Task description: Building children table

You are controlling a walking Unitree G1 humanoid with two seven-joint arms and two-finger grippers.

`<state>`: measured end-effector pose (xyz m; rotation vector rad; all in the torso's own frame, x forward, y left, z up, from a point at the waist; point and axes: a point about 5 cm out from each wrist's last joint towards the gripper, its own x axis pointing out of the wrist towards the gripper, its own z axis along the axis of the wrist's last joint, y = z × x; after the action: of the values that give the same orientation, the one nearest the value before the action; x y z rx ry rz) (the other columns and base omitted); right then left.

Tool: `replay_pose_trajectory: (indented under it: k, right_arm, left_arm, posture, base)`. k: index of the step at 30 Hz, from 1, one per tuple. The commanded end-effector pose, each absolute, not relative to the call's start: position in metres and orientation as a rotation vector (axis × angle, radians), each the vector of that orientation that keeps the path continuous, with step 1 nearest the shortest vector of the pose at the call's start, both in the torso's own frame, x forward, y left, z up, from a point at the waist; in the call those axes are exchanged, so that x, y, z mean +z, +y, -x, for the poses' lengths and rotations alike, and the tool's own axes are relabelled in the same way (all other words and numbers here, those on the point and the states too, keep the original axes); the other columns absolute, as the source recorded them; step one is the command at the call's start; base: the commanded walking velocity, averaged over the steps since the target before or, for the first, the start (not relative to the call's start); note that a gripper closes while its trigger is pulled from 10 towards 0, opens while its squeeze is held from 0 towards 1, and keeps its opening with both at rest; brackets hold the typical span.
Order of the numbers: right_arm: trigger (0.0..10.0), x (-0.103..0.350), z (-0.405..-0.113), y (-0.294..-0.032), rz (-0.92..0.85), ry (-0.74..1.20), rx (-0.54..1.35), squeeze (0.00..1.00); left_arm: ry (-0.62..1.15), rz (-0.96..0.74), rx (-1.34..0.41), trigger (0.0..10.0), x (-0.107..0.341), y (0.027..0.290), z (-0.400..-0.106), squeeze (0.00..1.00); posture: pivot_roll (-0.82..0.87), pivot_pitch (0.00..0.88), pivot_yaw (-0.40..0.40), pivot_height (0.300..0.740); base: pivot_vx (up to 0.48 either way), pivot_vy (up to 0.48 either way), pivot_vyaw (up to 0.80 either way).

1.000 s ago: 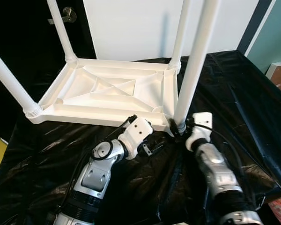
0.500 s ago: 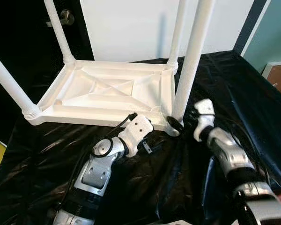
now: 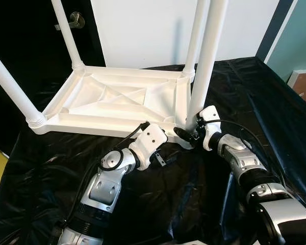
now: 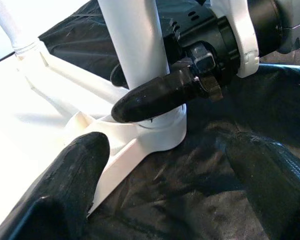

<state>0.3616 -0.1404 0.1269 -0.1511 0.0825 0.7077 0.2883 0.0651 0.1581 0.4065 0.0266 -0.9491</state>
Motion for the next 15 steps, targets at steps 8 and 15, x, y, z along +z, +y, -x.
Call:
replay_pose_trajectory:
  k: [8,15]
  right_arm:
    - [0.0,0.116,-0.358,-0.141,0.160,0.133,0.744,0.00]
    - [10.0,0.107,-0.358,-0.158,0.170,0.162,0.527,0.00]
  left_arm:
    - [0.027,-0.403,-0.871,10.0,0.156,0.069,-0.289,0.00]
    - [0.028,-0.392,-0.881,10.0,0.155,0.065,-0.289,0.00]
  posture:
    - [0.03,0.000,-0.018,0.740]
    - [0.01,0.003,-0.021,0.740]
  base:
    - [0.000,0.000,0.00]
    - [0.000,0.000,0.00]
